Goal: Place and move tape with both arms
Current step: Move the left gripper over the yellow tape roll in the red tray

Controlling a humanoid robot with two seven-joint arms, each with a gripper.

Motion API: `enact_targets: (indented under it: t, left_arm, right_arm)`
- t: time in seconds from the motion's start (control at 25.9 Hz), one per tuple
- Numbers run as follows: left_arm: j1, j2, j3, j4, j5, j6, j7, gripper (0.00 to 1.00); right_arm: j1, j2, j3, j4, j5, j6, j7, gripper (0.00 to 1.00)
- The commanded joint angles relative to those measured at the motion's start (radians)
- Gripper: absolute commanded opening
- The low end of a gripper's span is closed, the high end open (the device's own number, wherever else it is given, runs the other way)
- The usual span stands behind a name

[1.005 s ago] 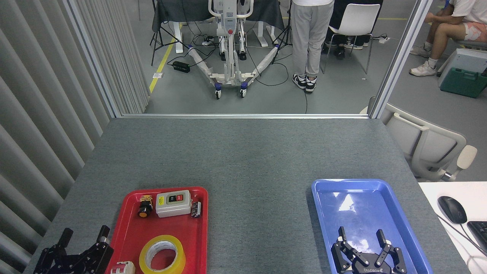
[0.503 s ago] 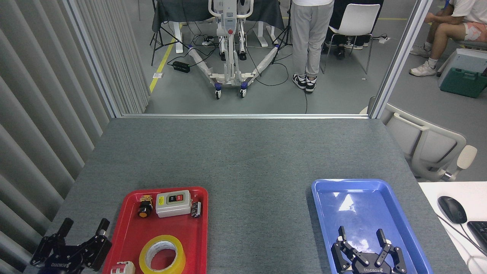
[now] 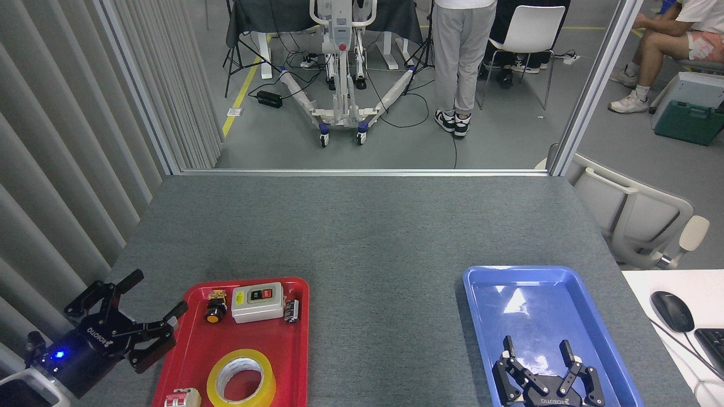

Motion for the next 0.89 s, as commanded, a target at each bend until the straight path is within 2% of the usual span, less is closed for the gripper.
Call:
enact_targets:
  t: [0.0,0.15,0.35,0.46,0.66,0.73,0.85]
  left_arm:
    - [-0.062,0.034,-0.112,0.05,0.002,-0.026,-0.022,1.0]
    - [-0.133,0.037,-0.214,0.071,0.002,-0.023,-0.154,0.99]
    - [-0.161,0.039,-0.241,0.064,0.004,-0.023,-0.275,0.96]
    - [-0.171,0.037,-0.251,0.059,0.002,-0.024,-0.429,0.92]
    - [-0.242,0.036,-0.32,0.067,0.002,-0.053,-0.673,0.92]
    - [-0.259,0.033,-0.336,0.062,0.002,-0.055,-0.723,0.92]
    - [-0.294,0.028,-0.363,0.059,0.002,-0.066,-0.739,0.91]
  right_arm:
    - [0.0,0.0,0.0,0.0,0.0,0.001,0.0,1.0]
    - [0.0,-0.002,0.0,0.0,0.0,-0.007,0.0,1.0]
    - [0.0,-0.002,0.0,0.0,0.0,-0.007,0.0,1.0]
    - [0.0,-0.002,0.0,0.0,0.0,-0.005,-0.003,1.0]
    - [0.002,-0.002,0.0,0.0,0.0,-0.002,-0.003,1.0]
    - [0.002,-0.002,0.0,0.0,0.0,-0.002,-0.003,1.0]
    - [0.002,0.0,0.0,0.0,0.0,-0.002,-0.001,1.0]
